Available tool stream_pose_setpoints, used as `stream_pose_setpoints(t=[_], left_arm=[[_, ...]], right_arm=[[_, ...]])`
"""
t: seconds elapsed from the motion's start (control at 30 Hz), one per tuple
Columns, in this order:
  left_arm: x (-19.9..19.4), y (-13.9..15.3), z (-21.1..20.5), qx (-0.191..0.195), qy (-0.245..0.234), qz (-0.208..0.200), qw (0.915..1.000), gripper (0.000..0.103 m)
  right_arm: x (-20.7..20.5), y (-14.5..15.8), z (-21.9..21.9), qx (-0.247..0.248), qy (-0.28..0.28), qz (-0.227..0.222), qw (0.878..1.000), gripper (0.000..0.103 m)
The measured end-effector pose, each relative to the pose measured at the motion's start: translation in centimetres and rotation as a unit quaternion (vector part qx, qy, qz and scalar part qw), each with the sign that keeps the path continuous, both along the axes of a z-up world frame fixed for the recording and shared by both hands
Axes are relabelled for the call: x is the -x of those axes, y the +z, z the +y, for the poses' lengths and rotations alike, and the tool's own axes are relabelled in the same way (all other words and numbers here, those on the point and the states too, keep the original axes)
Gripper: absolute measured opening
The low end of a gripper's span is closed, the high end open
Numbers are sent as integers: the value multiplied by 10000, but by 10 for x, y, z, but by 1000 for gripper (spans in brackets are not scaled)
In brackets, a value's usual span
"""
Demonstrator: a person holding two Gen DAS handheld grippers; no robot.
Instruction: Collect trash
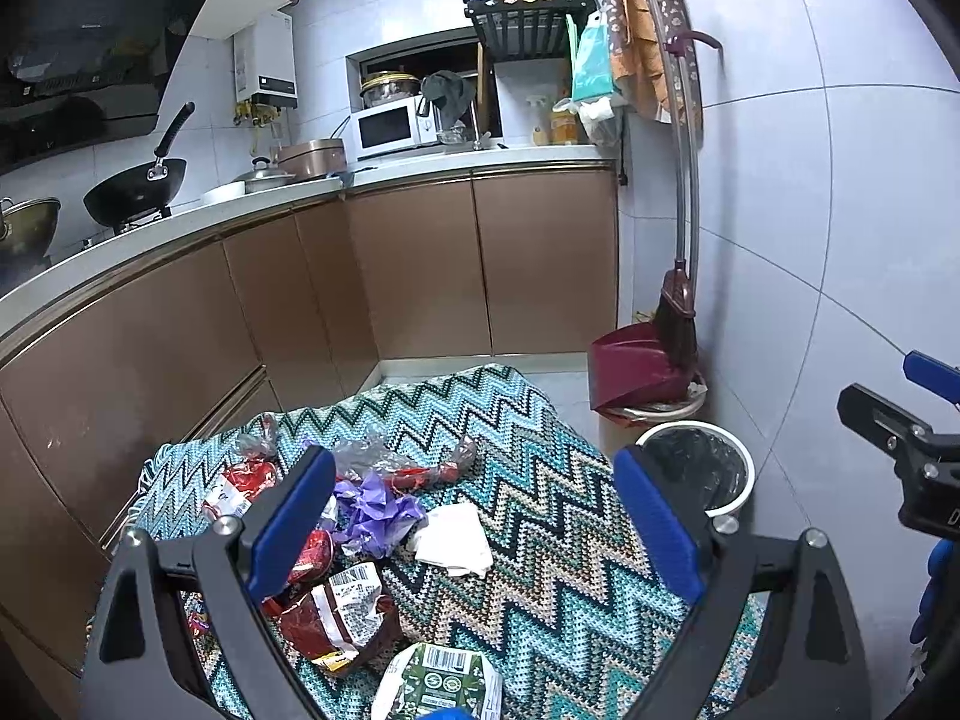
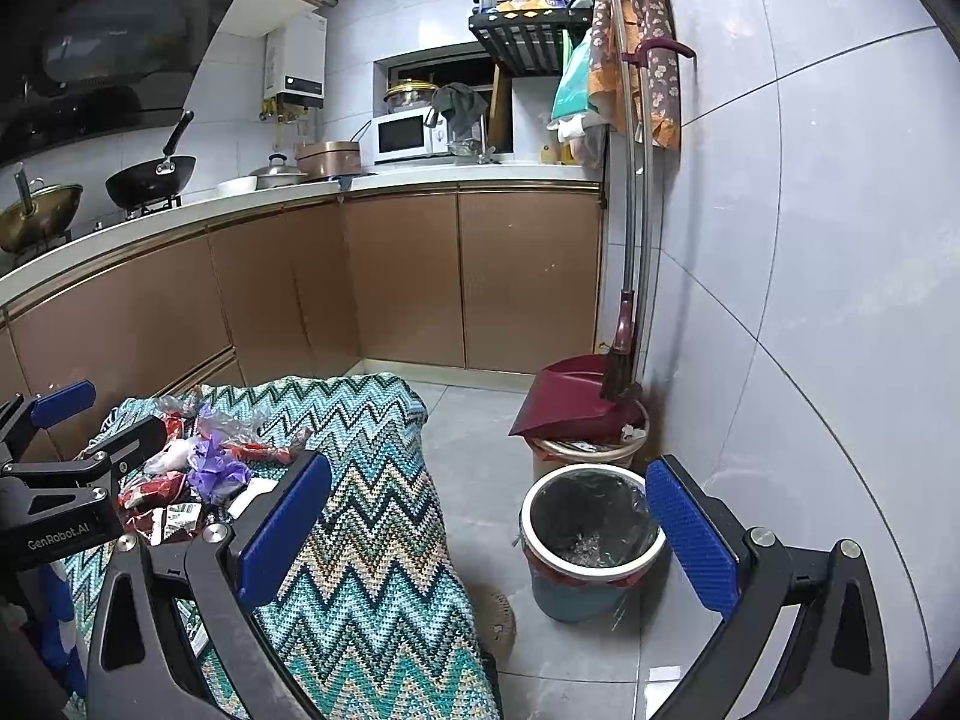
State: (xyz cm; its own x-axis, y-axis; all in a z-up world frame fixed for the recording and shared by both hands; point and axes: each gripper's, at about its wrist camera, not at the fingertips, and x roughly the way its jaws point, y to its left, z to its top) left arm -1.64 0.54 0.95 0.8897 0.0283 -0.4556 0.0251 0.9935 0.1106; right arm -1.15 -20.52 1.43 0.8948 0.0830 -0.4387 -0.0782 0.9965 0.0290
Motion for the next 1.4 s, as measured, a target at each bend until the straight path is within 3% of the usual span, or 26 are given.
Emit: stream_pose_setpoints(t=[1.0,1.2,1.4], left_arm=[[4,-1,16,24,0,55,10000,95],[13,0,44,160,218,107,9996,94],[28,-8,95,403,542,241,9974,94]], right_arm=[[2,0,4,106,-33,5,9999,103],[6,2,13,15,251,25,9997,103],[5,-2,30,-461,1007,247,9935,103]])
